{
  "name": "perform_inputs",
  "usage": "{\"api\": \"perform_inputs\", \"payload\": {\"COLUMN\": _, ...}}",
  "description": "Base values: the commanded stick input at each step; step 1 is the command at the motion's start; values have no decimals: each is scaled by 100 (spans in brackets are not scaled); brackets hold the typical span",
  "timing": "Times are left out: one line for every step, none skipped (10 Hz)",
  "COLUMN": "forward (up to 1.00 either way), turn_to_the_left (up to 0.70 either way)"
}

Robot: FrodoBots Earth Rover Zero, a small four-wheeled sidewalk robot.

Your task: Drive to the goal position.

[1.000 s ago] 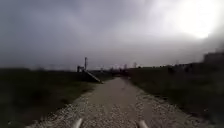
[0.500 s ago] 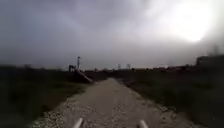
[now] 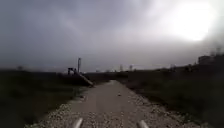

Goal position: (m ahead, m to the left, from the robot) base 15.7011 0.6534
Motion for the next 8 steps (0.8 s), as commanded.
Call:
{"api": "perform_inputs", "payload": {"forward": 70, "turn_to_the_left": 0}}
{"api": "perform_inputs", "payload": {"forward": 70, "turn_to_the_left": 0}}
{"api": "perform_inputs", "payload": {"forward": 70, "turn_to_the_left": 0}}
{"api": "perform_inputs", "payload": {"forward": 70, "turn_to_the_left": 0}}
{"api": "perform_inputs", "payload": {"forward": 70, "turn_to_the_left": 0}}
{"api": "perform_inputs", "payload": {"forward": 70, "turn_to_the_left": 0}}
{"api": "perform_inputs", "payload": {"forward": 70, "turn_to_the_left": 0}}
{"api": "perform_inputs", "payload": {"forward": 70, "turn_to_the_left": -2}}
